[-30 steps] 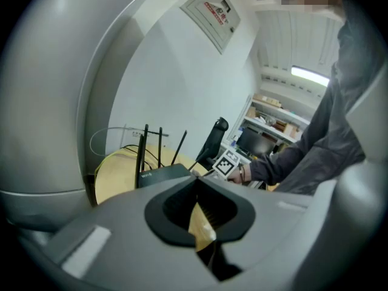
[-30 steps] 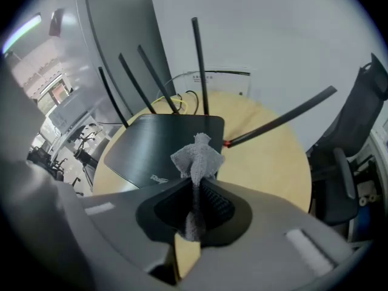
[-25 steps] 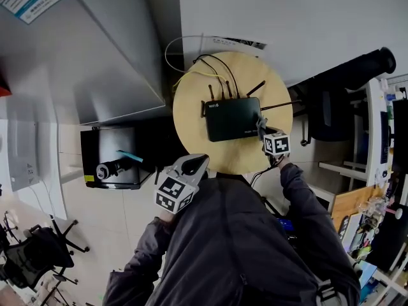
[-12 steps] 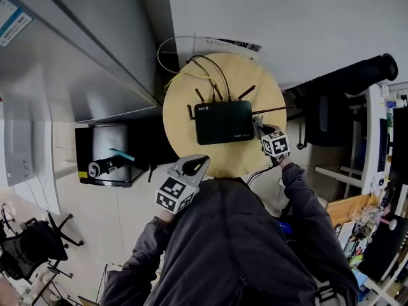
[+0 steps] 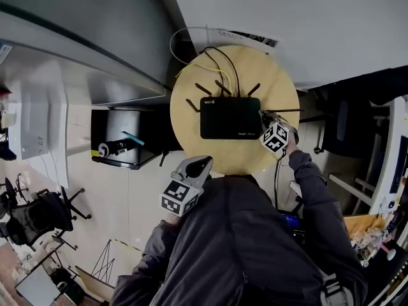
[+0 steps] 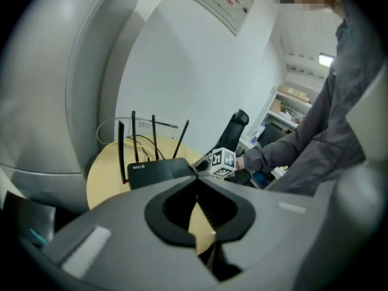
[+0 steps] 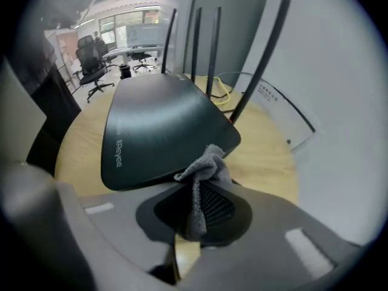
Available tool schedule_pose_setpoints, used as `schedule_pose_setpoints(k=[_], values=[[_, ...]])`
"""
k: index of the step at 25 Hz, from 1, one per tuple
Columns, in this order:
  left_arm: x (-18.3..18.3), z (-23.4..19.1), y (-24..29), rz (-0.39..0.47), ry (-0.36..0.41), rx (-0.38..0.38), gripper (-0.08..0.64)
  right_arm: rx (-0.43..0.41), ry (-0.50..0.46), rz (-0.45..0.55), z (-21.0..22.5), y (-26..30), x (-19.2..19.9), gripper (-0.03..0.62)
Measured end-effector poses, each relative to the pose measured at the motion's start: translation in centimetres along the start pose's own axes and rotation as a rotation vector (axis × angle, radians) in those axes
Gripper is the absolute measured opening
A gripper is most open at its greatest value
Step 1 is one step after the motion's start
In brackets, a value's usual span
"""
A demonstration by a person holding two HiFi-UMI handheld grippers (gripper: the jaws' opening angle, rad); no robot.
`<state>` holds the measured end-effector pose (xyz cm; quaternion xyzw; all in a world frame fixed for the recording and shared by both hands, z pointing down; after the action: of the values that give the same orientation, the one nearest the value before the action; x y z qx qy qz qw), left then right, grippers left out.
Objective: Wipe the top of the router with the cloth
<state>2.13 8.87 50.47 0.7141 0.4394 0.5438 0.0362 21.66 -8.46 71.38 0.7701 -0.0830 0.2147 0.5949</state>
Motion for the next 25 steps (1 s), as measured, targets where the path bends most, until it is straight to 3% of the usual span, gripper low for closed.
schedule_pose_setpoints(k=[7, 10, 14, 17, 22, 25], values=[[1.4, 3.0, 1.2, -0.025, -0.029, -0.042, 0.0, -0.033, -0.246, 0.078, -3.6, -1.6, 0.5, 0.029], [1.8, 4.1, 1.9, -0.043, -0.017, -0.024, 0.0, -0.042, -0.271, 0.107, -6.4, -2.5, 1.4, 0.029], [1.8, 5.0, 2.6, -0.057, 0.004, 0.002, 0.0, -0.045, -0.231, 0.129, -8.8, -3.5, 2.0, 0.029], [1.9, 5.3, 2.6, -0.07, 0.023, 0.027, 0.0, -0.055, -0.128, 0.14, -9.6, -3.8, 1.9, 0.029], [2.0, 4.3, 1.9, -0.069, 0.041, 0.057, 0.0, -0.023, 0.327, 0.113, -8.8, -3.5, 1.6, 0.029], [1.8, 2.7, 0.5, -0.057, 0.048, 0.069, 0.0, 0.02, 0.492, 0.066, -8.8, -3.4, 1.3, 0.029]])
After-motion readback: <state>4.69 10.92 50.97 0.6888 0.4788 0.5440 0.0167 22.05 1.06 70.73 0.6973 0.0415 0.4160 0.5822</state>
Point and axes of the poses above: the fingertips, and each gripper's own axes: y forward along the fingers, z to its right, x out of its underside, the point moved 3 cm from there along -y, backward along the fingers, and after that the axes turned 3 degrees about z, right-handed, at the moved point
